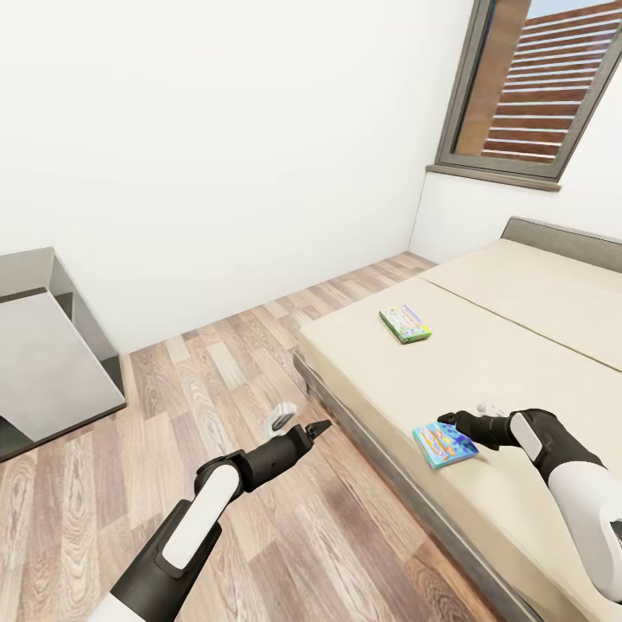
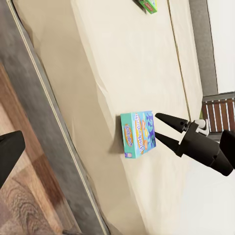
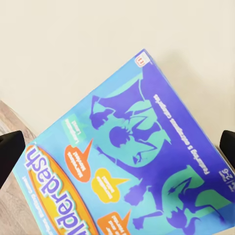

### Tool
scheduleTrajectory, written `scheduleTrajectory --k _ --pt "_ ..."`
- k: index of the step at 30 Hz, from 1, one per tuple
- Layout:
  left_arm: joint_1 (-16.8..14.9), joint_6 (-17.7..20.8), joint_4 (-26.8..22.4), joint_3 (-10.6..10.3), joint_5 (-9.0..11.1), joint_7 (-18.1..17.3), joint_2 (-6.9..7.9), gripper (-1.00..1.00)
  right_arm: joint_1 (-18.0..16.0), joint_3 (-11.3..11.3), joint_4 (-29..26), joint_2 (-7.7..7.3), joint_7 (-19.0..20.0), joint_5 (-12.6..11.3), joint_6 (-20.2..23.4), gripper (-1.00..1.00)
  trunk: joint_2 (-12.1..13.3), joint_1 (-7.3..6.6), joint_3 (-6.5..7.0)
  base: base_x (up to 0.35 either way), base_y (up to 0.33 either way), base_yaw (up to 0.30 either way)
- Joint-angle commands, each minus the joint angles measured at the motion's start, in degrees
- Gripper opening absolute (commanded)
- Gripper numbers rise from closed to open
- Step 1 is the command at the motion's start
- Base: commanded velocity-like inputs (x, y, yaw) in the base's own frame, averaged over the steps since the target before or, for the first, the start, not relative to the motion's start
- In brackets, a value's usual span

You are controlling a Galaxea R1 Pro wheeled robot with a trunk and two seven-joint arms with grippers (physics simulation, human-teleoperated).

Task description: Put all the toys in the child's room - the three board games (two on the bed and one on the table), the two jigsaw puzzles on the table, and the tennis ball on the table - inside the toy box on the table in the child's room.

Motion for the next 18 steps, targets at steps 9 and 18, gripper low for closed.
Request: scheduleTrajectory --k 9,18 --pt "-0.03 0.14 -0.08 -0.01 0.61 0.53 0.00 1.00 -0.03 -0.37 -0.04 0.03 0.22 0.16 0.34 1.00 -0.02 -0.01 -0.05 0.000 0.000 0.005" --pt "-0.05 0.14 -0.08 -0.01 0.62 0.53 0.00 1.00 -0.03 -0.37 -0.04 0.03 0.22 0.14 0.34 1.00 -0.02 -0.01 -0.05 0.000 0.000 0.046"
